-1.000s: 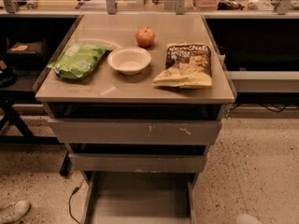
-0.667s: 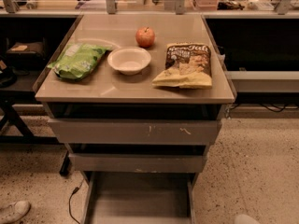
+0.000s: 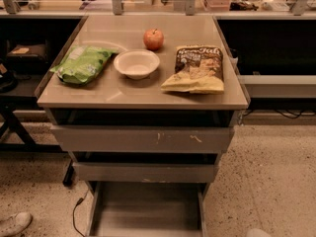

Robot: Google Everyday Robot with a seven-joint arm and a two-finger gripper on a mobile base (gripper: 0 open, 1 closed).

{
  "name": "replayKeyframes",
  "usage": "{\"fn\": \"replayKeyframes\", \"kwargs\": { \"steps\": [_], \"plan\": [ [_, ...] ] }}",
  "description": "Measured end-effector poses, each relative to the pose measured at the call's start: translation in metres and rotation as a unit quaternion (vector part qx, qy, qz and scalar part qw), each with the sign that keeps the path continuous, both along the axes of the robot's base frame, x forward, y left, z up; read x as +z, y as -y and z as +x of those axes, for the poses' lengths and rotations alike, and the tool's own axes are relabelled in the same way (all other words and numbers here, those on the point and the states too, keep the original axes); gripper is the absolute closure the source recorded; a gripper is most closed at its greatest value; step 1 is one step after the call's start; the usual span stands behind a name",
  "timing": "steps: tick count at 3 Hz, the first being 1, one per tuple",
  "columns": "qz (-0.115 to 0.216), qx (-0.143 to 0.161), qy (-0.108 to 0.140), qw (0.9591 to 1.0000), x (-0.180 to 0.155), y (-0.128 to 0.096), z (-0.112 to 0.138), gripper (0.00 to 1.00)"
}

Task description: Close bottom drawer

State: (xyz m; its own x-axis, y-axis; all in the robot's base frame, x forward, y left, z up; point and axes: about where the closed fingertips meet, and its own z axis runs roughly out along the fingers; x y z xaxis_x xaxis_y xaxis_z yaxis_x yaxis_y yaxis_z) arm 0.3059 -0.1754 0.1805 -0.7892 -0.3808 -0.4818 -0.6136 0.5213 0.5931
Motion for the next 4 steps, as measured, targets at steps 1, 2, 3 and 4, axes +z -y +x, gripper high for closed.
{"fn": "replayKeyframes", "kwargs": {
  "steps": [1, 2, 3, 4],
  "plan": [
    [-0.039, -0.026, 0.027, 0.9985, -0.008, 0.016, 0.017, 1.00],
    [-0.050, -0.045, 0.048, 0.9966, -0.011, 0.025, 0.034, 1.00],
    [-0.037, -0.062, 0.060, 0.9956, -0.013, 0.027, 0.052, 1.00],
    [0.001, -0.089, 0.090, 0.9920, 0.007, 0.025, 0.096, 1.00]
  ]
}}
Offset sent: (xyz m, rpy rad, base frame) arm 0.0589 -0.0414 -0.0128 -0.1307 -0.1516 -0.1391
